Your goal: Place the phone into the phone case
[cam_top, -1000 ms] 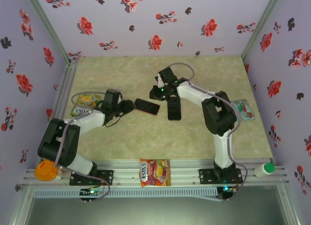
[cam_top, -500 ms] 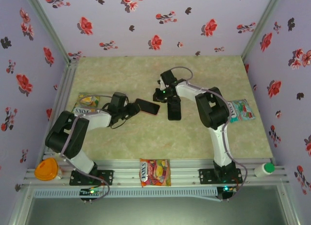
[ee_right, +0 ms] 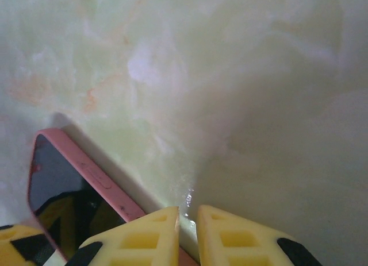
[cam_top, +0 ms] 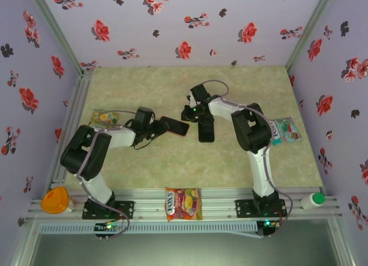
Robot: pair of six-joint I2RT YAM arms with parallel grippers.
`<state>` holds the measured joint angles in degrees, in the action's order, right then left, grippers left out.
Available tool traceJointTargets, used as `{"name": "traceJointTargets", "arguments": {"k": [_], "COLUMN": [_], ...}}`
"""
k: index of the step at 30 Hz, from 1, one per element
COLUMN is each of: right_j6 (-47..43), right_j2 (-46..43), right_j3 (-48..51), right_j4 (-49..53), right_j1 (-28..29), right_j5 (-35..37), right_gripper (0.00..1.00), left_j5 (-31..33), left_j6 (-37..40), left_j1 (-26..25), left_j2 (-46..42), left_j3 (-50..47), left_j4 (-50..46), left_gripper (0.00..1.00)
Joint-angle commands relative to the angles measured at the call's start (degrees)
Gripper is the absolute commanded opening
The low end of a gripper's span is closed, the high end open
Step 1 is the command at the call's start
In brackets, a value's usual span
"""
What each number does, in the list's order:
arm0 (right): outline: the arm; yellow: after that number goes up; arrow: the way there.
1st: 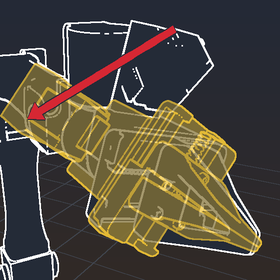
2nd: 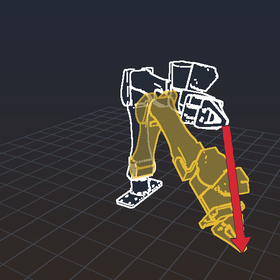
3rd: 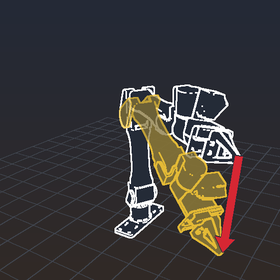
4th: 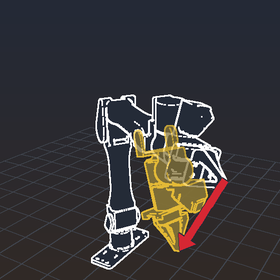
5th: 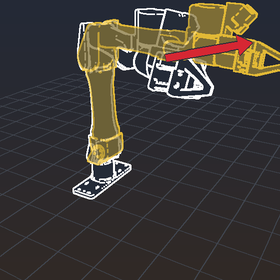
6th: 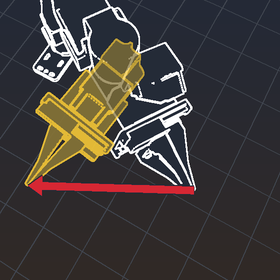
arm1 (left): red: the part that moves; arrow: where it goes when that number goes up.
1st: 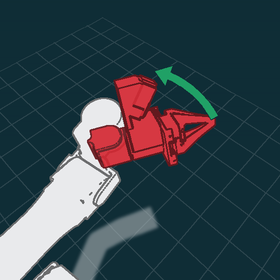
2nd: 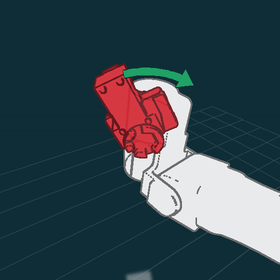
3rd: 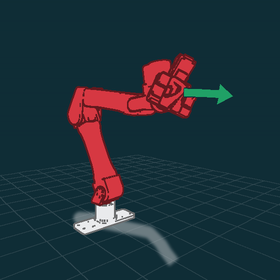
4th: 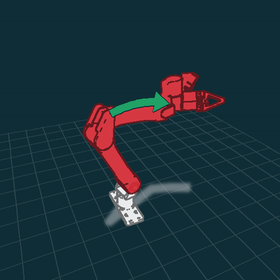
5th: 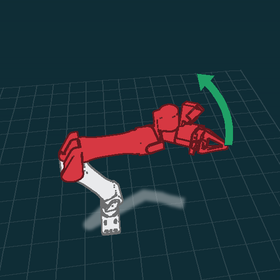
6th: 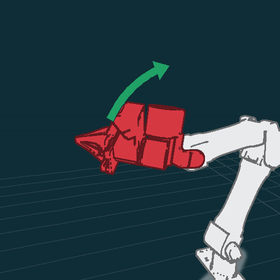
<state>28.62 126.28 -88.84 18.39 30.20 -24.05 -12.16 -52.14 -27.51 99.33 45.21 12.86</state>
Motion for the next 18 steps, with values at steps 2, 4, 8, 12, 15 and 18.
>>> {"name": "traceJointTargets", "arguments": {"k": [2, 4, 8, 12, 15, 18], "right_j6": [1.20, 1.43, 1.74, 2.94, 3.99, 4.86], "right_j2": [-3.21, -4.25, -6.67, -9.06, -10.82, -12.24], "right_j3": [5.29, 6.96, 10.17, 13.71, 16.05, 17.86], "right_j4": [-0.75, -1.32, -1.75, -2.59, -3.01, -3.41], "right_j1": [0.11, 0.42, 1.44, 2.62, 3.44, 4.15], "right_j5": [0.33, -0.03, 0.48, 1.17, 1.59, 1.59], "right_gripper": [0.18, 0.18, 0.18, 0.18, 0.18, 0.17], "left_j5": [0.41, 0.43, 0.04, -0.65, -0.97, -1.27], "left_j6": [2.09, 2.49, 3.25, 3.36, 3.13, 2.71], "left_j1": [-0.31, -0.31, -0.34, -0.37, -0.44, -1.00], "left_j2": [2.20, 3.02, 4.70, 5.80, 5.94, 5.84], "left_j3": [3.24, 4.36, 6.57, 7.61, 7.29, 6.03], "left_j4": [-0.47, -0.73, -1.26, -1.10, -0.62, 0.51], "left_gripper": [0.39, 0.39, 0.39, 0.39, 0.39, 0.39]}}
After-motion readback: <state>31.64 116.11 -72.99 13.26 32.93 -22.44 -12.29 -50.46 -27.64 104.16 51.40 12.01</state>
